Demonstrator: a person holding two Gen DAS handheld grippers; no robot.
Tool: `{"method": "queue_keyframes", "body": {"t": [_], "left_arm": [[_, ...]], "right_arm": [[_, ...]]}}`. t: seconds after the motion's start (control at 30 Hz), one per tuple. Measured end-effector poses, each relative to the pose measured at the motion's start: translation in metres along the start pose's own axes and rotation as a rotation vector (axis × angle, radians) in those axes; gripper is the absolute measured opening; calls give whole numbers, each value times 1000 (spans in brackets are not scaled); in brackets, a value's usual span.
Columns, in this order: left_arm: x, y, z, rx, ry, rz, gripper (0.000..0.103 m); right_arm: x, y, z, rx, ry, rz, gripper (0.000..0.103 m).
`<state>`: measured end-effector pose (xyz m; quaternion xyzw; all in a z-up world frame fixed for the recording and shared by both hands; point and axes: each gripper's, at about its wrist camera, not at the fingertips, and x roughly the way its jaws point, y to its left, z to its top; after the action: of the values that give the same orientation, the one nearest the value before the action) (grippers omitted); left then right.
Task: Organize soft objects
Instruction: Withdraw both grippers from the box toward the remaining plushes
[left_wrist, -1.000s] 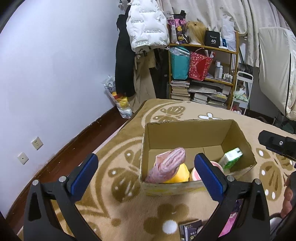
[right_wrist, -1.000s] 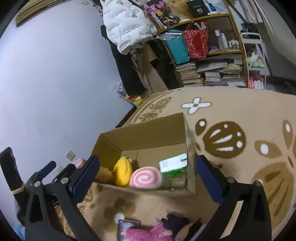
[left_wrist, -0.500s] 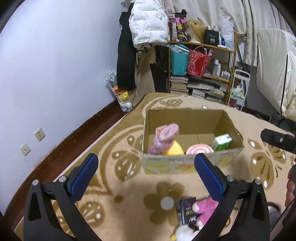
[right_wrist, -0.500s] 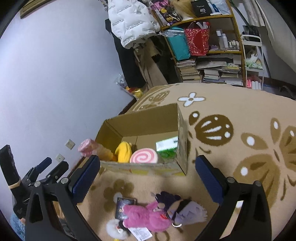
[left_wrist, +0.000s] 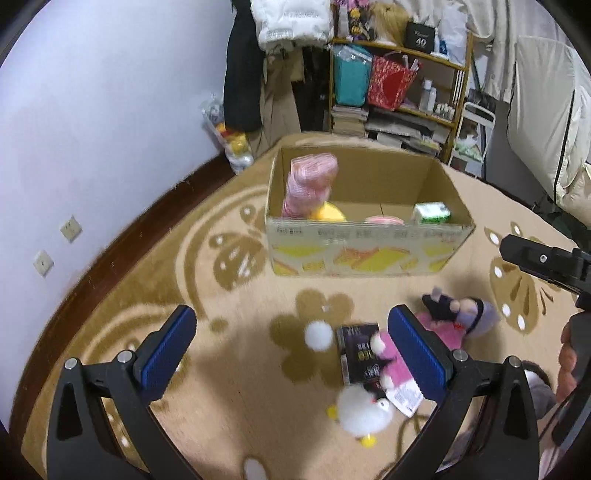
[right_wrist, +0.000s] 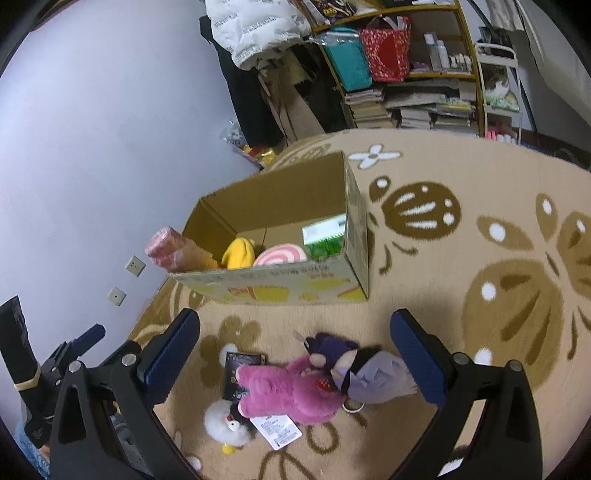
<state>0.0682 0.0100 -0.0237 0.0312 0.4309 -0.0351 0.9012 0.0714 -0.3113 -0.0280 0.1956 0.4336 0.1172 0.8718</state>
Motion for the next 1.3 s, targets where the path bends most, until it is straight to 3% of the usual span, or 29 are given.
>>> {"method": "queue_keyframes", "body": {"t": [0.2,0.67,0.93,1.07,1.3], "left_arm": [[16,-7,-11,1,93,-12,103],[67,-25,-27,37,319,-127,102],[86,-32,-37,75,414,-130,102],[92,-37,-43,100,456,-139,102],[107,-45,-50,133,522,-144,102]], "right_arm": [[17,-4,-13,14,55,-19,103],[56,-27,-29,97,165,-83,103],[68,-26,-29,65,174,-142,103],[72,-30,-29,40,170,-207,96],[75,-40,-27,61,160,-230,93]]}}
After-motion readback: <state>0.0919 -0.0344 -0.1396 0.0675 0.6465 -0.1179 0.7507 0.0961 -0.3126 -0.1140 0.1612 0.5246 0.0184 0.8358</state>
